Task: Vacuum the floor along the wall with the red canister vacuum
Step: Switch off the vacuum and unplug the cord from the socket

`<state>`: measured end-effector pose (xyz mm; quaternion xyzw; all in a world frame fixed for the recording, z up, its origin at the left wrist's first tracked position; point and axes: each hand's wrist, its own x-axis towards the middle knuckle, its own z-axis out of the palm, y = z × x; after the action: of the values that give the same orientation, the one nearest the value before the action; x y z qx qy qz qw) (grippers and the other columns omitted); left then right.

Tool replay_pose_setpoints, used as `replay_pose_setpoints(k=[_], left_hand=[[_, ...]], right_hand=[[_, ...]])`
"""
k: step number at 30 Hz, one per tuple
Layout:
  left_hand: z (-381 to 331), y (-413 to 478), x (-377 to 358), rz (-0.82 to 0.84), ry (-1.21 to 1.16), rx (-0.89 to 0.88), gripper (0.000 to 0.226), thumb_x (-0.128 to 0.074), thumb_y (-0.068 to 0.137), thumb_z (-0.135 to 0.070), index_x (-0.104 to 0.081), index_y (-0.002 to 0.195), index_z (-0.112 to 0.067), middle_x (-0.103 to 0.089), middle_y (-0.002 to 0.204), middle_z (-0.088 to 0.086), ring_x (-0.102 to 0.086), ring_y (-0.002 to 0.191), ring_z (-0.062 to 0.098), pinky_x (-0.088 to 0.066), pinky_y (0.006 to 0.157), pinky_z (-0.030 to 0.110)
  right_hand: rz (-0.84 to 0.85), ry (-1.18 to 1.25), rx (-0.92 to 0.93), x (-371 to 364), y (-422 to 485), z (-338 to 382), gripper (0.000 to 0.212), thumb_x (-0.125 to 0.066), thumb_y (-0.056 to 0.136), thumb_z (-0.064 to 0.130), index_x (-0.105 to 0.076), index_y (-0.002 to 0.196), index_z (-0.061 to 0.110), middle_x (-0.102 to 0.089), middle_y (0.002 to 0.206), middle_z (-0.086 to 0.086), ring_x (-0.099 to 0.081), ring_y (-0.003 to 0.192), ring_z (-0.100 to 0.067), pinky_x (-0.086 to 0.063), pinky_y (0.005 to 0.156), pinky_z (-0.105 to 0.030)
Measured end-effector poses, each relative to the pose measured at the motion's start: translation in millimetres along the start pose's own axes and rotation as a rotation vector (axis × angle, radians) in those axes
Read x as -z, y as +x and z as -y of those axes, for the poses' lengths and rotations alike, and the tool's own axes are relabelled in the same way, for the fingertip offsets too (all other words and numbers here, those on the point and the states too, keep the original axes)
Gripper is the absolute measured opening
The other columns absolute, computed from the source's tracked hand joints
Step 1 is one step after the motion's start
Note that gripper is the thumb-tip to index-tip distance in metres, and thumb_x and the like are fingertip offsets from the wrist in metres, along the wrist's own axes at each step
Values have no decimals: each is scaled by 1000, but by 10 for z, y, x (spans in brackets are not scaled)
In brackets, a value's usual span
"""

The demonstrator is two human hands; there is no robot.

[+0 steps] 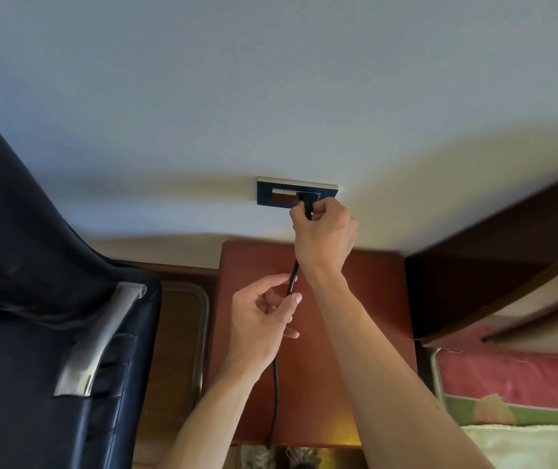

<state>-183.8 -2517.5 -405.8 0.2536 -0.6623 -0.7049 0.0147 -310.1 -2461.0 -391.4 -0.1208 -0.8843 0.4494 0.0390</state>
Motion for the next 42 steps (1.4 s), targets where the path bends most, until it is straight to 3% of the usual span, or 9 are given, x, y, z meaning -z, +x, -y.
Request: replay_pose_setpoints(k=[5, 9, 14, 20, 27, 32, 42], left_hand=[[-56, -51, -29, 27, -33, 27, 31, -75, 82, -3, -71, 99, -29, -50, 58, 7, -59, 54, 16, -60, 50, 40], [-77, -38, -1, 37, -36, 38, 30, -75, 83, -4, -73, 107, -21, -50, 58, 6, -59, 54, 15, -60, 51, 39], [257, -301, 121, 92, 60, 160, 32, -76, 81, 0, -73, 96, -28, -44, 65, 8, -54, 55, 22, -60, 51, 45], [506, -628, 285, 89, 69, 217, 31, -80, 77, -1, -74, 91, -28, -53, 53, -8, -59, 57, 16, -61, 56, 40], [429, -885, 260, 35, 49, 112, 27, -81, 77, -4, -75, 97, -21, -54, 52, -5, -58, 52, 12, -62, 56, 41], [420, -1200, 284, -14, 46, 56, 27, -81, 78, -7, -75, 101, -19, -56, 51, -5, -58, 51, 11, -62, 56, 40], [521, -2309, 230, -212, 31, -79, 26, -79, 80, -10, -72, 101, -25, -66, 62, 5, -68, 59, 28, -61, 55, 37]], right_hand=[[-3, 11, 7, 3, -23, 8, 22, -66, 87, 26, -62, 78, 6, -70, 65, -7, -62, 63, -31, -49, 65, -38], [0, 34, -14, 0, -9, 30, 22, -67, 87, 26, -62, 78, 6, -68, 62, -6, -62, 61, -30, -51, 63, -39], [19, 23, -59, 71, -467, -236, 24, -72, 86, 21, -58, 69, 11, -57, 55, 8, -47, 50, -11, -31, 56, -27], [-41, 60, -95, 248, -848, -544, 23, -75, 85, 22, -61, 68, 14, -61, 55, 8, -55, 50, -11, -43, 53, -29], [-77, 76, 12, 437, -1002, -356, 21, -76, 84, 25, -64, 71, 14, -63, 57, 11, -62, 61, -10, -42, 58, -18], [-41, 115, 74, 591, -1272, -273, 19, -76, 84, 25, -65, 72, 15, -64, 59, 10, -62, 57, -11, -48, 62, -27], [48, 178, 275, 1148, -2123, -313, 17, -73, 86, 24, -64, 76, 14, -63, 62, 13, -63, 58, -10, -51, 63, -33]])
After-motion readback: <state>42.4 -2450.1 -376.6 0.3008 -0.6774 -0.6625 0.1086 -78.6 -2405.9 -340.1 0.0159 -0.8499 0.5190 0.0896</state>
